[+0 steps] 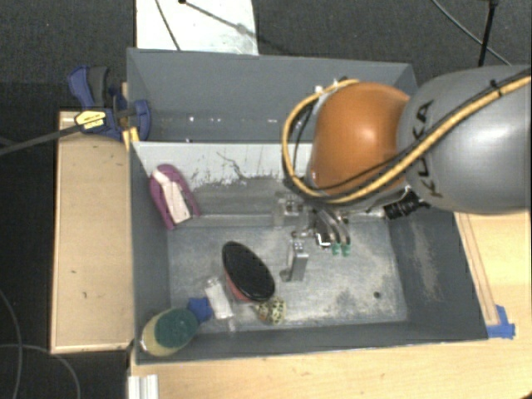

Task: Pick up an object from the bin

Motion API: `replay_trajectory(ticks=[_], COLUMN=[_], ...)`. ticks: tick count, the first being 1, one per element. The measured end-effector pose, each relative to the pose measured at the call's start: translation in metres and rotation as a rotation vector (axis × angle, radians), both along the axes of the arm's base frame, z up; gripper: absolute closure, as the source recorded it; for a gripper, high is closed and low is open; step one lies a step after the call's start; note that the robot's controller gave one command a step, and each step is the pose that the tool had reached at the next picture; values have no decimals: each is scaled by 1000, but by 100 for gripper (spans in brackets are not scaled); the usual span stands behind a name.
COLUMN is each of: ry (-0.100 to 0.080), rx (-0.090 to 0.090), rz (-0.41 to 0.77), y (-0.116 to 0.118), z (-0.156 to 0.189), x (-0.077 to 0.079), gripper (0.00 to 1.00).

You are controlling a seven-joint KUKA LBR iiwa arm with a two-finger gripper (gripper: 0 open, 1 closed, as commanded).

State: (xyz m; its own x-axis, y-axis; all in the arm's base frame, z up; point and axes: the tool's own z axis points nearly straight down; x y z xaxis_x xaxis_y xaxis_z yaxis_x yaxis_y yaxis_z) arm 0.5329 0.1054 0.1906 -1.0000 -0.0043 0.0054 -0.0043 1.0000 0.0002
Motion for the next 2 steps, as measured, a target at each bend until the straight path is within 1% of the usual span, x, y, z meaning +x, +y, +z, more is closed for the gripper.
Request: replay_trajectory(ticks=[1,2], ry=[0,-7], rx=[2,2], rz=[126,112], y=[57,55], z=[-83,-79], x=[-37,-34], gripper=[0,100])
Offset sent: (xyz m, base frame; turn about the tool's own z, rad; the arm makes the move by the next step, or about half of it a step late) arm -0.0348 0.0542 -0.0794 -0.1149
